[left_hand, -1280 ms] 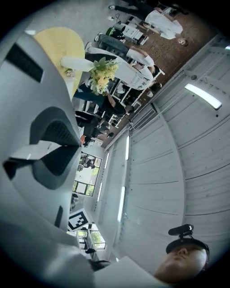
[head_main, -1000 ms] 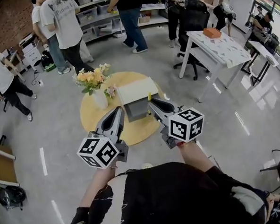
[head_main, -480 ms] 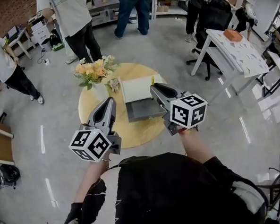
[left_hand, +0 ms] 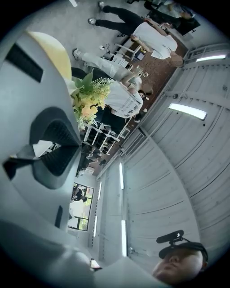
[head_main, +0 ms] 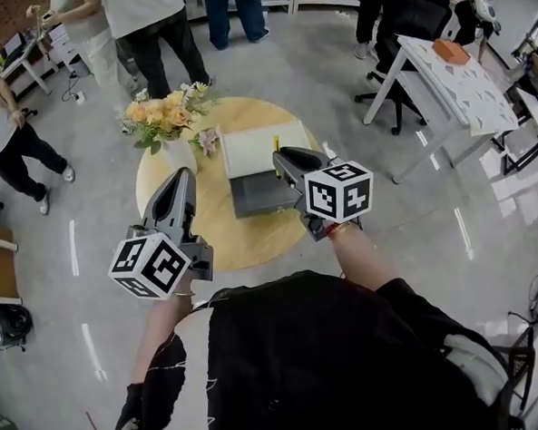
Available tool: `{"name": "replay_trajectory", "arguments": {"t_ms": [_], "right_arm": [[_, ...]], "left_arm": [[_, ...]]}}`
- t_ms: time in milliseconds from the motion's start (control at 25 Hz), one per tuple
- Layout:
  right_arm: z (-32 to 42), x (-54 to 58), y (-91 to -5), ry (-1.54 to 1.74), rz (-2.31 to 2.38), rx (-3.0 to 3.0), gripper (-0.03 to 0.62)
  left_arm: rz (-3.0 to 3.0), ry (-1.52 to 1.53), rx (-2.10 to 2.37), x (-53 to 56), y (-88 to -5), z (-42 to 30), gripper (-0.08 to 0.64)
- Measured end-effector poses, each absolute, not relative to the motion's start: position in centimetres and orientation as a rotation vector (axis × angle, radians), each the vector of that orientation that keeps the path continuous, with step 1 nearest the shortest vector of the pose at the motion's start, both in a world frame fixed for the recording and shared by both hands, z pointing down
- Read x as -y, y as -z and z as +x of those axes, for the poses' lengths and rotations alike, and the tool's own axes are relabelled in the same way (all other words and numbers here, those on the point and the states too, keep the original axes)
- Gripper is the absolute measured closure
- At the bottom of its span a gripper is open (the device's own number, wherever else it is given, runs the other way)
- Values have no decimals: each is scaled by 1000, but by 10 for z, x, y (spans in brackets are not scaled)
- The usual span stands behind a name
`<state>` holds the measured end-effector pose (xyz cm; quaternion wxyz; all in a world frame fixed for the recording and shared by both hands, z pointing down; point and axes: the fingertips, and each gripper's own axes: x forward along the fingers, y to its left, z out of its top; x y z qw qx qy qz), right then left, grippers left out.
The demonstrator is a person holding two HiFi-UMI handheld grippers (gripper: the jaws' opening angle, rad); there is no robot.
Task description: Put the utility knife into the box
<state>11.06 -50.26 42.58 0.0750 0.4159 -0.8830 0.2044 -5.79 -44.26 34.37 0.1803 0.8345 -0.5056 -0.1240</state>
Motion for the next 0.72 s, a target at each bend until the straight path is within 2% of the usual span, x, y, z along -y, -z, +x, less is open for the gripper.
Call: {"name": "replay_trajectory", "arguments": {"t_ms": [480, 720], "right_arm": [[103, 520, -503, -734, 1186, 2496, 534], [101, 523, -534, -694, 1130, 2407, 533]], "left_arm": [[2311, 328, 1500, 449, -355, -79, 549], [2272, 314, 1549, 448, -358, -91, 549]]}}
